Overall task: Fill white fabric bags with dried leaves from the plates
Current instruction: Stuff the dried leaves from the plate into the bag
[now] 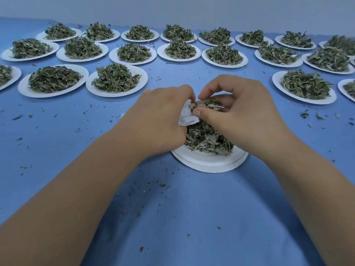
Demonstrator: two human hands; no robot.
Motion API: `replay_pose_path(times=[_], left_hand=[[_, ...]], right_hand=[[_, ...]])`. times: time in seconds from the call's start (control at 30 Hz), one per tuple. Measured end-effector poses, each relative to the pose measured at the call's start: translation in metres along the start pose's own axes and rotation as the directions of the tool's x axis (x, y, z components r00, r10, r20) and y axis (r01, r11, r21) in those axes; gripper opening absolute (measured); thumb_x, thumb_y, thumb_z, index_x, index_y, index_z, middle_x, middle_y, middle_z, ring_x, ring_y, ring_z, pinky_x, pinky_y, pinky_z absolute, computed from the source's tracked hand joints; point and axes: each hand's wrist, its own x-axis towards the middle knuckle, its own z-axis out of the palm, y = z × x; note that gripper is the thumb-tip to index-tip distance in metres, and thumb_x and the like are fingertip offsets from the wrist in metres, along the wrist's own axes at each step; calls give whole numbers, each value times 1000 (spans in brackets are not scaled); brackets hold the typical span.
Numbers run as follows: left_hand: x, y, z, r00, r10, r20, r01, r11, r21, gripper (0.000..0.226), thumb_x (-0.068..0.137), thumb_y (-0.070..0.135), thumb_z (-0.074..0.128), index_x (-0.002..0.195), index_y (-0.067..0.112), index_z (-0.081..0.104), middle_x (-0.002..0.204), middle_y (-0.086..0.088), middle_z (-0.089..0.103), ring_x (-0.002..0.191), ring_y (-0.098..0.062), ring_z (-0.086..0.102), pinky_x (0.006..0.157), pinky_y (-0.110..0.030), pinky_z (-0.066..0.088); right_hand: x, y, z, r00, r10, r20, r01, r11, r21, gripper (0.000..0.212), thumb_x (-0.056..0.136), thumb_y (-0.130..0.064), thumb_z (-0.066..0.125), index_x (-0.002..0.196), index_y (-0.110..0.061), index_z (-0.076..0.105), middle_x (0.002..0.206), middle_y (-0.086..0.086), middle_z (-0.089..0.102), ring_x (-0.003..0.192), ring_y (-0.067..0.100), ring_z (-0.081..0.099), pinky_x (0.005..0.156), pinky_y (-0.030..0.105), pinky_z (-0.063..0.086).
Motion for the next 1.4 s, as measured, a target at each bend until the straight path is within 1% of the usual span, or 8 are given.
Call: replay_pose_path(times=[0.1,0.27,0.47,0.67,0.87,0.97,1.17,1.4], left_hand=[[0,0,1,1000,0,-13,0,1000,0,44,79,18,64,121,26,52,87,11,50,82,-22,50,69,-33,26],[-1,-2,2,999,-40,4,40,995,-91,54,75,17,64,123,34,45,81,11,50,75,-18,49,60,-23,35],[-1,-6,4,999,-44,15,46,974,-222,60,74,19,61,127,38,39,97,5,60,84,-20,55,67,-41,50],[1,-1,7,999,-36,10,37,968,-249,61,80,18,65,131,34,38,99,6,61,83,-17,58,67,-47,52],[-1,-4,3,997,-66,26,71,961,-267,65,78,15,62,132,38,35,101,4,60,84,-18,56,68,-47,51],[-1,-3,3,999,-45,24,50,960,-274,64,76,19,59,133,37,36,94,7,58,78,-13,54,58,-36,41],[-2,-4,5,1000,-27,-11,23,961,-277,64,81,19,63,135,38,33,98,6,60,84,-18,57,64,-38,48],[-1,-4,4,1000,-1,14,5,953,-302,71,74,18,62,137,36,35,106,7,58,83,-18,58,63,-31,43]], right_hand=[[-1,-1,1,1000,-2,-23,1,1000,-10,26,76,-20,85,87,-28,63,88,-13,75,71,-4,71,59,10,48],[-1,0,-4,997,34,-73,-37,999,-37,23,75,-24,88,83,-28,67,82,-14,74,74,-1,72,68,17,49],[0,4,-4,999,2,-50,-5,999,-53,13,77,-24,86,79,-25,72,51,-25,58,49,-2,54,56,7,36],[-1,-2,-1,998,-53,37,53,999,8,16,79,-15,83,83,-30,81,91,-16,71,78,-2,66,67,11,44],[1,0,-9,983,-56,172,24,983,181,42,82,11,67,95,-26,81,98,-15,72,83,-3,67,75,13,50],[0,1,-9,979,-63,195,26,982,185,41,89,7,66,100,-31,78,99,-17,76,93,4,72,87,20,56],[2,2,-3,995,-30,97,12,983,181,25,83,-4,74,89,-26,64,85,-4,77,74,19,73,75,36,60],[2,2,-1,996,-54,70,54,999,-3,14,82,-19,79,81,-31,73,82,-11,73,54,0,57,58,9,37]])
